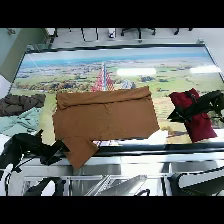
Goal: Fold the shirts.
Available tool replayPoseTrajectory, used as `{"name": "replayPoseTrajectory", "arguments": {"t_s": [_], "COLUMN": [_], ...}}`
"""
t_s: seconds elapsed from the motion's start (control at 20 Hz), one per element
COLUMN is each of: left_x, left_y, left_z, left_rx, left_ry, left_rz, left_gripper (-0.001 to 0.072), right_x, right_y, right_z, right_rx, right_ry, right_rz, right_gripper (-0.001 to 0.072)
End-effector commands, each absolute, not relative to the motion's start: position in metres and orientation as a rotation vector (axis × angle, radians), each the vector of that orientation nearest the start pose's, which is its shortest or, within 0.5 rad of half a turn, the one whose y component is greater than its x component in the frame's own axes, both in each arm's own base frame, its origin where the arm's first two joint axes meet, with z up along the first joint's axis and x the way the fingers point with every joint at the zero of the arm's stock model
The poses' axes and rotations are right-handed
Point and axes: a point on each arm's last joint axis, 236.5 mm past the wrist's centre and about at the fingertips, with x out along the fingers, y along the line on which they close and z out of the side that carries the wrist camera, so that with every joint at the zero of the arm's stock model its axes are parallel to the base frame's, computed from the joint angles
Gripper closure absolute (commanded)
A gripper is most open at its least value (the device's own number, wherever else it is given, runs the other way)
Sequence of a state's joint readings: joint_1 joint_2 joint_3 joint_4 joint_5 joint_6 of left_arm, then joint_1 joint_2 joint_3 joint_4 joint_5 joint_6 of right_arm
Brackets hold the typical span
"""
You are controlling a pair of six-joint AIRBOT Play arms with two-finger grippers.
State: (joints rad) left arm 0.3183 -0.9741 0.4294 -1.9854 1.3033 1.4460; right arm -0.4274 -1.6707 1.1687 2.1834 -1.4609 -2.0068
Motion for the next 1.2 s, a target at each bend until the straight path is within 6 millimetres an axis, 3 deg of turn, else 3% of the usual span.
{"name": "replayPoseTrajectory", "arguments": {"t_s": [0.0, 0.1, 0.15, 0.2, 0.25, 0.35, 0.4, 0.5, 0.55, 0.75, 0.8, 0.85, 0.9, 1.05, 1.15], "left_x": [0.172, 0.176, 0.18, 0.186, 0.195, 0.212, 0.22, 0.229, 0.23, 0.238, 0.24, 0.241, 0.24, 0.217, 0.199], "left_y": [-0.061, -0.064, -0.066, -0.067, -0.068, -0.072, -0.073, -0.077, -0.079, -0.082, -0.082, -0.078, -0.071, -0.036, -0.008], "left_z": [-0.115, -0.127, -0.129, -0.129, -0.126, -0.116, -0.11, -0.099, -0.095, -0.08, -0.075, -0.069, -0.063, -0.048, -0.039], "left_rx": [-0.916, -0.897, -0.879, -0.86, -0.839, -0.796, -0.774, -0.734, -0.719, -0.685, -0.679, -0.653, -0.614, -0.465, -0.364], "left_ry": [1.713, 1.746, 1.757, 1.76, 1.757, 1.743, 1.729, 1.724, 1.729, 1.709, 1.685, 1.658, 1.634, 1.632, 1.644], "left_rz": [0.107, 0.103, 0.09, 0.075, 0.057, 0.015, -0.004, -0.041, -0.057, -0.092, -0.097, -0.095, -0.076, 0.043, 0.144], "left_gripper": [0.0059, 0.0059, 0.006, 0.006, 0.0081, 0.0543, 0.0592, 0.0603, 0.0687, 0.0687, 0.0688, 0.0688, 0.0688, 0.0688, 0.0688], "right_x": [0.338, 0.338, 0.337, 0.337, 0.334, 0.329, 0.323, 0.31, 0.304, 0.296, 0.295, 0.294, 0.294, 0.293, 0.298], "right_y": [0.01, 0.017, 0.02, 0.022, 0.022, 0.026, 0.032, 0.045, 0.051, 0.073, 0.079, 0.085, 0.089, 0.086, 0.073], "right_z": [-0.087, -0.087, -0.088, -0.09, -0.093, -0.1, -0.104, -0.111, -0.113, -0.113, -0.111, -0.109, -0.106, -0.097, -0.088], "right_rx": [0.65, 0.633, 0.631, 0.635, 0.634, 0.653, 0.658, 0.65, 0.644, 0.6, 0.591, 0.582, 0.587, 0.574, 0.584], "right_ry": [1.606, 1.616, 1.623, 1.63, 1.645, 1.674, 1.697, 1.741, 1.758, 1.792, 1.791, 1.782, 1.779, 1.772, 1.741], "right_rz": [0.44, 0.456, 0.458, 0.458, 0.451, 0.448, 0.455, 0.479, 0.493, 0.55, 0.576, 0.614, 0.631, 0.632, 0.579], "right_gripper": [0.0404, 0.0391, 0.0226, 0.0188, 0.0272, 0.0275, 0.0274, 0.0274, 0.0274, 0.0282, 0.0412, 0.062, 0.0683, 0.0692, 0.0692]}}
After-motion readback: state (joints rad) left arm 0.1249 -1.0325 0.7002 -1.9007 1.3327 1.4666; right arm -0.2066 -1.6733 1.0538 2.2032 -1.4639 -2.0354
